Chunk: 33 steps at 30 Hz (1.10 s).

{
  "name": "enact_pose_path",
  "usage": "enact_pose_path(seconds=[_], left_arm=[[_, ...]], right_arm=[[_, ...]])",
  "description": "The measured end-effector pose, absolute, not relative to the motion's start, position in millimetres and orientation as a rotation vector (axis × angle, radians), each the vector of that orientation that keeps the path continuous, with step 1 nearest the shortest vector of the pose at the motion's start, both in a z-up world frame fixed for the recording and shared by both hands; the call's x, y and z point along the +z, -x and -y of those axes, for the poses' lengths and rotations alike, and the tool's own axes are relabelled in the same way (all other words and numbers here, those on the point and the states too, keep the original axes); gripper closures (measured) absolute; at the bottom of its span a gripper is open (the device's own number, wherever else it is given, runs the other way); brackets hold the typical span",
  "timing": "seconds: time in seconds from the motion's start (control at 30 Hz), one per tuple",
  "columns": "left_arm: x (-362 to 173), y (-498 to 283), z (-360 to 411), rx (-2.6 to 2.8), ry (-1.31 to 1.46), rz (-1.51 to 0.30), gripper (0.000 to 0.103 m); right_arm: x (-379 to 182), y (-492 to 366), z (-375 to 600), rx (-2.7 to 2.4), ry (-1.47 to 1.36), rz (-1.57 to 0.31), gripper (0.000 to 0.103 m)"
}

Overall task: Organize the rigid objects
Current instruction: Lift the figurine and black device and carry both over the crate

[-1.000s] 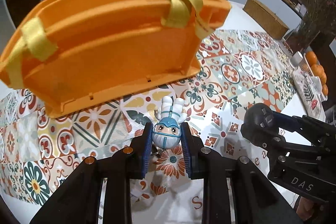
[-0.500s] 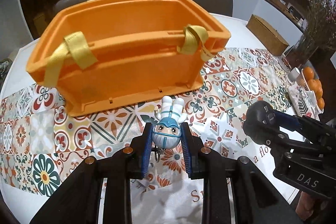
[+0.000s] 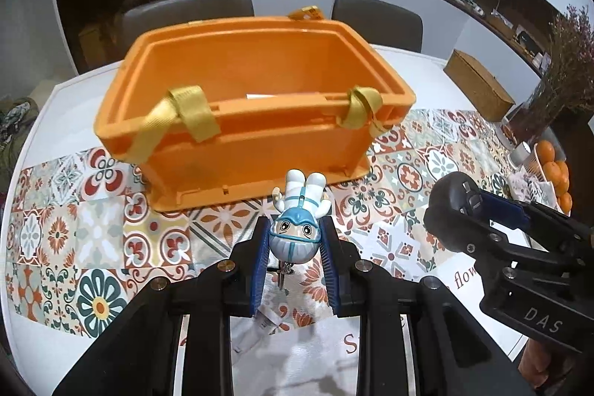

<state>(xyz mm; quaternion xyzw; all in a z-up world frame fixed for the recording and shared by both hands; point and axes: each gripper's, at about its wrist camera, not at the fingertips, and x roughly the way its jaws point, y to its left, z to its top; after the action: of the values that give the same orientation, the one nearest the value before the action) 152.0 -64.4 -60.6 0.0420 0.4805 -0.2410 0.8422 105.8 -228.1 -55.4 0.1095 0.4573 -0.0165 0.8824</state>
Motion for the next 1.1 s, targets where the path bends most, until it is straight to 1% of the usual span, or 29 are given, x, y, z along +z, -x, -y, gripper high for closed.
enact_pose_path(seconds=[0.4,0.93,1.1], left_arm=[[-31,-159,53,-0.48,-0.079,-0.945,0.076],[15,-177,59,-0.477,-0.097,-0.826,0.076],[25,-191,60,-0.472,-0.086,-0.827,0.076]], right_arm=[[-33,-120,216,0.009,-0.208,-0.892,0.047],[-1,-139,211,0.028,-0.199,-0.807,0.047],[12,-146,213,0.024,-0.197,-0.779,0.047]])
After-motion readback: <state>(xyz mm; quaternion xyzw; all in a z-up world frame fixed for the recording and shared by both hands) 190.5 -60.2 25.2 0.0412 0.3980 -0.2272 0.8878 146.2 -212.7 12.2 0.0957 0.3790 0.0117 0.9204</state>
